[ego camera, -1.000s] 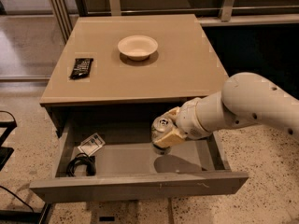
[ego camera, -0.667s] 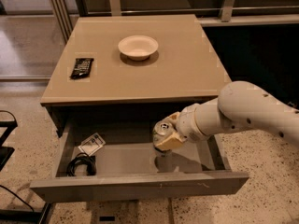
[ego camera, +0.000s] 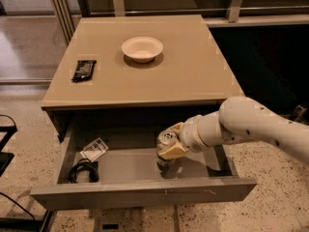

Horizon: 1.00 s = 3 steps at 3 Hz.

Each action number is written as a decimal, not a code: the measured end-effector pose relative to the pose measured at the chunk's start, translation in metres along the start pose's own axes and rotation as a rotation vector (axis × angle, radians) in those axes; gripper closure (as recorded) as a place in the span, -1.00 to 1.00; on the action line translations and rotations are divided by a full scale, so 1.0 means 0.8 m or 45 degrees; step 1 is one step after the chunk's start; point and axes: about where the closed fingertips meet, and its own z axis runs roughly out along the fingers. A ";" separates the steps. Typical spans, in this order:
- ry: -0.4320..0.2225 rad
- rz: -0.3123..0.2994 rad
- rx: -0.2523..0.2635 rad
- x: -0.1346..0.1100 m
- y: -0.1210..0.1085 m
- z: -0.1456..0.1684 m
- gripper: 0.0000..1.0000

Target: Place 7up can into top drawer

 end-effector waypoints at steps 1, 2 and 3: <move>-0.015 0.019 0.002 0.013 -0.001 0.012 1.00; -0.030 0.040 0.005 0.024 0.000 0.021 1.00; -0.031 0.041 0.005 0.025 0.000 0.022 0.68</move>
Offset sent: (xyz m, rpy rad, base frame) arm 0.0035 -0.0078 -0.0383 0.0492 0.0155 -0.0434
